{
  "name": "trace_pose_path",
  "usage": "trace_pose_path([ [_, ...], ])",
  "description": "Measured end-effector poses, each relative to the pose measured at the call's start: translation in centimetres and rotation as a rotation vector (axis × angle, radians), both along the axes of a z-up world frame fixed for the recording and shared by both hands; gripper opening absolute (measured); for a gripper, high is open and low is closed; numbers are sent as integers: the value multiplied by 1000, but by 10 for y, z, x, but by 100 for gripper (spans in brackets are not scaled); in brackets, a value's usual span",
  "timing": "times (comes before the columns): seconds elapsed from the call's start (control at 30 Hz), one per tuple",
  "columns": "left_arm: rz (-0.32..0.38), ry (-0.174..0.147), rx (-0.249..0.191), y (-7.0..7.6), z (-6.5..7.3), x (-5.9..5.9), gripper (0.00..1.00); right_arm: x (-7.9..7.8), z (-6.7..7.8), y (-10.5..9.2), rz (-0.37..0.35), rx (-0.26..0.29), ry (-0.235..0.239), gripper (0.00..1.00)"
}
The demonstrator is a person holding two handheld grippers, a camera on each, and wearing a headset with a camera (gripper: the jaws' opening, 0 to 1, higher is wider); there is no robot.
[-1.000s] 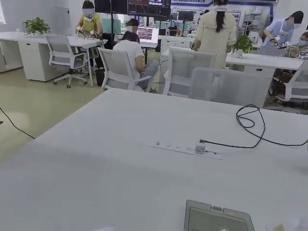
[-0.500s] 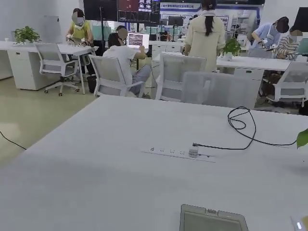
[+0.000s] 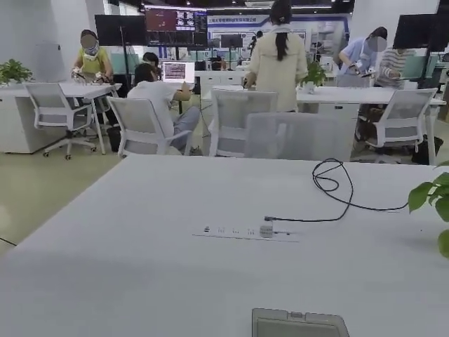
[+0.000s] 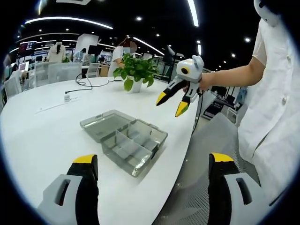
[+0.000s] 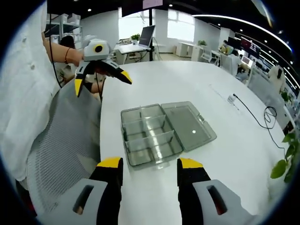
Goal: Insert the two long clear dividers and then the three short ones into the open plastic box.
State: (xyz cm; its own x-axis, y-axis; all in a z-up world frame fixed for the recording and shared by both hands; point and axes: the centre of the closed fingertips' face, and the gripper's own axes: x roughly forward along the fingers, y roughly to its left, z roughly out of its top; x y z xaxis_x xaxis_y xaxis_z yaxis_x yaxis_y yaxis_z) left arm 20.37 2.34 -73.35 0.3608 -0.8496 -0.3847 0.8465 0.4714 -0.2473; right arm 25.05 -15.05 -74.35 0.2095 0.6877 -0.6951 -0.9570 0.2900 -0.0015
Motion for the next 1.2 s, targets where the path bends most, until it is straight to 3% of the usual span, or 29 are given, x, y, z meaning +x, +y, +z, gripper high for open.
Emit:
trace_pose_path([
  [0.23, -2, 0, 14, 1, -4, 0, 100, -18, -6, -13, -107, 89, 28, 60],
  [0.33, -7, -4, 30, 1, -8, -1, 100, -23, -4, -16, -140, 130, 20, 65],
  [0.5, -1, 5, 32, 0, -13, -2, 100, -33, -12, -23, -183, 153, 37, 75],
  [0.7, -2, 13, 40, 1, -18, -3, 100, -43, -25, -30, -196, 146, 61, 79],
  [1.2, -14, 30, 54, 0, -26, -9, 100, -45, -29, -36, -205, 133, 78, 80],
])
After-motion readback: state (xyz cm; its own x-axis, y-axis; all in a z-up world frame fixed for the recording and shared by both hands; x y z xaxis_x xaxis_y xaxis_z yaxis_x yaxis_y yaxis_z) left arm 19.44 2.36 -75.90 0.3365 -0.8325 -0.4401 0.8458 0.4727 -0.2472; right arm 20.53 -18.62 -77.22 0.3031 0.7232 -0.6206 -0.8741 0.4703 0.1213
